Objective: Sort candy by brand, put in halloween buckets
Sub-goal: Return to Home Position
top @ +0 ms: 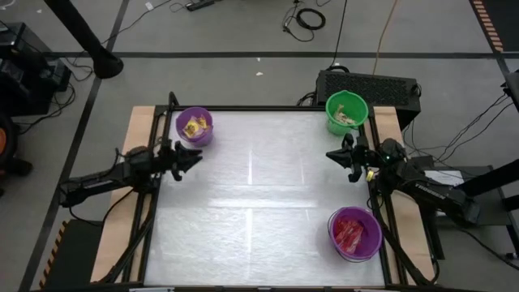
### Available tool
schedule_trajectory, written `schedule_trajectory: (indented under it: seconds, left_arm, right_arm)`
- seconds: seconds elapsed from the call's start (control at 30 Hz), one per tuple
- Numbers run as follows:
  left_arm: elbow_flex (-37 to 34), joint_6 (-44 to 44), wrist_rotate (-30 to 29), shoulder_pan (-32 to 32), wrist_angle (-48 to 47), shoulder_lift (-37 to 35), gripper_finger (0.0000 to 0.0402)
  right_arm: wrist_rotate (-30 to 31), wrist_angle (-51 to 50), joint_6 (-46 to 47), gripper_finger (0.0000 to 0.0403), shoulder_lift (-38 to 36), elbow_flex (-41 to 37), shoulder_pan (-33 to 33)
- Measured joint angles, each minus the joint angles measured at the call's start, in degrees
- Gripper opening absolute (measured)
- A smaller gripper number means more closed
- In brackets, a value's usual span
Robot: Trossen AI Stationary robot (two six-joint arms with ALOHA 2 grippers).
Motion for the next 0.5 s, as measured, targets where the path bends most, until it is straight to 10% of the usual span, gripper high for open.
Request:
schedule_trajectory:
  seconds: [0.5]
  left_arm:
    - [0.02, 16.06, 0.55, -0.02, -1.56, 1.88, 0.0191]
  right_arm:
    - [0.27, -1.38, -9.89, 0.0000, 0.03, 0.00, 0.00]
